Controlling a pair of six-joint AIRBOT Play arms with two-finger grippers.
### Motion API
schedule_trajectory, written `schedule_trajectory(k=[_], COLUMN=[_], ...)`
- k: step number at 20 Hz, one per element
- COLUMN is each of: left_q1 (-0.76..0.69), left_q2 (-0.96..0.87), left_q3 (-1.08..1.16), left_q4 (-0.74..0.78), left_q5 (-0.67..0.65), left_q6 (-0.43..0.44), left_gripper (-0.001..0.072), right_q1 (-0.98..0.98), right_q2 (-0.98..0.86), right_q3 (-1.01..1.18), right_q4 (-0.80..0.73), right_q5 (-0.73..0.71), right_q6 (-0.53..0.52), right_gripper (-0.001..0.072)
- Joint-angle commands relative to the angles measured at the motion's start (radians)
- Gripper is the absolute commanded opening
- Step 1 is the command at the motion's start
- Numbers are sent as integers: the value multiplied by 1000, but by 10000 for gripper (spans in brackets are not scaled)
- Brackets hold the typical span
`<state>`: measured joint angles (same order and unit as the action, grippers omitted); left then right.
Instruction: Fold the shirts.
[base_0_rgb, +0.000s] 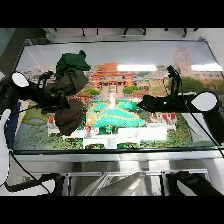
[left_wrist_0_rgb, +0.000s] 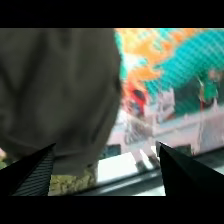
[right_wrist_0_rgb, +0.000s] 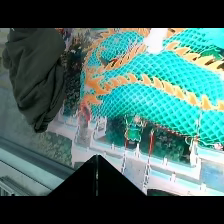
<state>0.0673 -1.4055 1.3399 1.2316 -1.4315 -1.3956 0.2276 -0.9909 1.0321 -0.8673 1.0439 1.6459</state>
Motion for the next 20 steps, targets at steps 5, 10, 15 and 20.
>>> schedule_trajectory(k=[5, 10, 15, 20], left_q1=[79, 41, 7, -17], left_q2=[-175, -299, -264, -81], left_q3=[0, 0, 0, 0], left_q4=[-27, -29, -16, -156], left_q5=[124, 151, 150, 85], left_q6=[2, 23, 91, 94], left_gripper=[712, 519, 15, 15], right_q1=[1, 1, 1, 0], right_q2=[-1, -1, -3, -3], right_q3=[0, 0, 0, 0], right_q4=[0, 0, 95, 264], right_q5=[0, 0, -141, -146], right_q6=[0, 0, 34, 30], right_gripper=[21, 21, 21, 21])
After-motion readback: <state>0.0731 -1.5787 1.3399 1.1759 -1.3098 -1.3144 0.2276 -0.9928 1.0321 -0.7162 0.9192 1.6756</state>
